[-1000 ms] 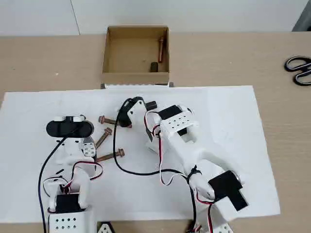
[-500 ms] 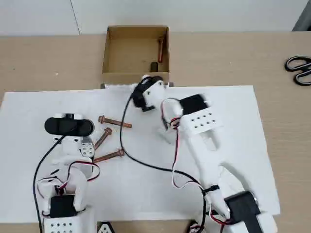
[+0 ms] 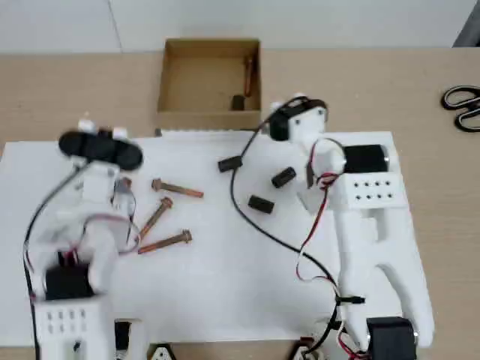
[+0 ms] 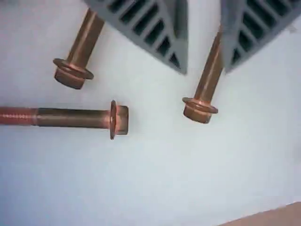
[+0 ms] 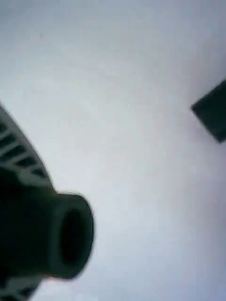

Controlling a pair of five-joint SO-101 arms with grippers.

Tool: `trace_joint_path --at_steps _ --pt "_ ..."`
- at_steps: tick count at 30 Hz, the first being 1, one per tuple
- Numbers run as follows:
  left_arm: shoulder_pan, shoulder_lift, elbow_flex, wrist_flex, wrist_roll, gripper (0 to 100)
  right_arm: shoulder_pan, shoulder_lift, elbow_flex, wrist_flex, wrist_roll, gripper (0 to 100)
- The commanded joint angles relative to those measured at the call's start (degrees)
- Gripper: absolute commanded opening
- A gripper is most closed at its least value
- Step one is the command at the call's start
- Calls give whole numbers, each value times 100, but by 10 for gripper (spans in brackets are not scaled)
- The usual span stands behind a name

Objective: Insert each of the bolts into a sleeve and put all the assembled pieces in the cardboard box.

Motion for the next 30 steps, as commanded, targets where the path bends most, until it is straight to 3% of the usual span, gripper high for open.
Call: trace_joint_path --at_steps 1,10,20,30 --pt "-26 1662 -1446 651 -79 51 347 -268 -255 31 -62 4" --pt "-35 5178 -3749 2154 -431 28 963 -277 -149 242 -53 6" --pt "-404 7903 -6879 3508 -712 70 1174 -277 571 66 -62 8" --pt "-607 8387 -6826 3499 -1029 94 1174 -277 668 -66 -70 8"
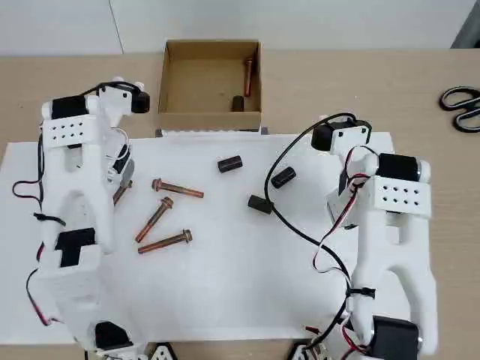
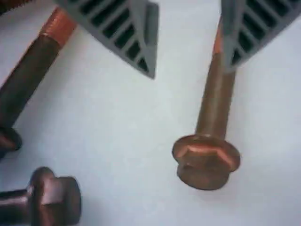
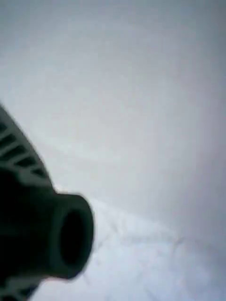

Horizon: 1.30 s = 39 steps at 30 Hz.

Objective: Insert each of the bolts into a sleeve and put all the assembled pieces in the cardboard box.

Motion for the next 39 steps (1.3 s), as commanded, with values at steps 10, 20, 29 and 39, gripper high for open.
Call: trace_joint_path --at_steps 10,20,29,39 --pt "-53 440 -40 176 -193 94 40 -242 -26 -92 -53 8" --pt "-141 862 -57 -185 -369 94 13 -242 -26 -92 -53 8" --pt "-149 879 -505 18 -440 94 13 -242 -26 -92 -44 8" --pt "-141 1222 -919 141 -571 94 13 -233 -44 -92 -44 8"
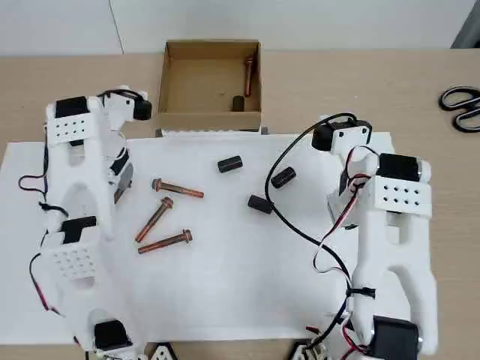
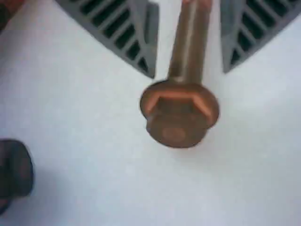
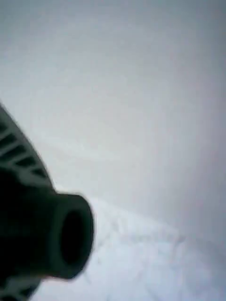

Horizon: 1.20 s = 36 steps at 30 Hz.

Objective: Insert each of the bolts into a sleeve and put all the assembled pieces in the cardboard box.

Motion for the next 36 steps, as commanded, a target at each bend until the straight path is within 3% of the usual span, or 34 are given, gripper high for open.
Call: trace_joint_path --at_steps 1,12,16,19,24,29,36 --pt "-9 141 -198 141 -44 94 4 -233 -44 -92 -44 8" --pt "0 809 -215 -123 -35 89 4 -233 -44 -92 -44 8" --pt "26 862 -215 -185 -26 5 -4 -242 -53 -92 -44 8" --pt "26 721 -215 -149 -26 5 -13 -242 -88 -66 -44 8" --pt "35 -62 -198 62 53 5 -31 -251 -826 374 -316 7" --pt "193 -1196 -119 176 440 5 -549 -251 -1670 1138 -316 7" --pt "563 -3314 1191 167 809 5 -884 -1059 -1767 1385 -308 4"
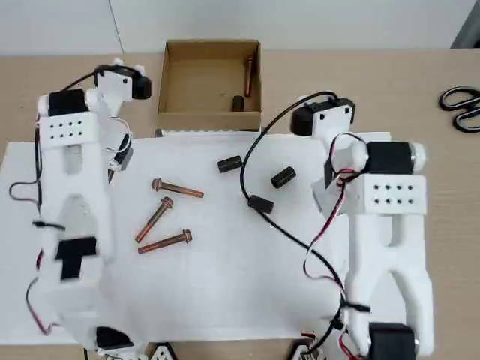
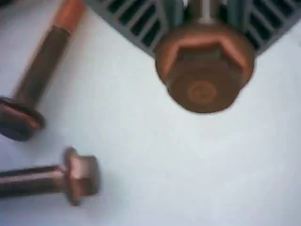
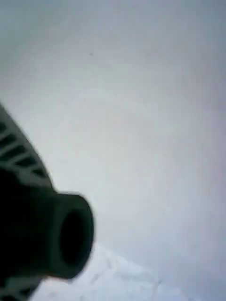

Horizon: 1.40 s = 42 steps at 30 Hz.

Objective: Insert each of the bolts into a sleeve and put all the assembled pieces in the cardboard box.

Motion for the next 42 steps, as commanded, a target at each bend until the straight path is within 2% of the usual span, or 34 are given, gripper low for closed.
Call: trace_joint_path --at_steps 1,9,13,17,21,26,30,34,40,42 --pt "264 -1521 743 149 123 5 -57 -901 -167 110 -26 4" --pt "686 -3877 2835 -123 695 5 -66 -2466 1433 48 -53 6" --pt "941 -4818 3705 -448 677 5 -435 -3116 2101 48 -53 7" --pt "1275 -6004 4479 -1248 695 5 -1042 -3749 2505 -295 -53 4" --pt "1512 -7376 5648 -2242 703 5 -1349 -4338 3103 -1103 -53 4" --pt "1503 -9187 7222 -3420 730 5 -1736 -5270 3956 -2167 -316 4" --pt "1521 -10602 8224 -4062 1530 5 -2167 -6000 4774 -2844 -1486 4" --pt "1530 -11833 8804 -4281 2303 5 -2721 -6571 5538 -3556 -2400 4" --pt "1582 -11675 8998 -4290 3235 5 -3213 -7169 6549 -4629 -2576 4" --pt "1741 -11692 9297 -4334 3323 5 -3292 -7275 6804 -4875 -2576 4"
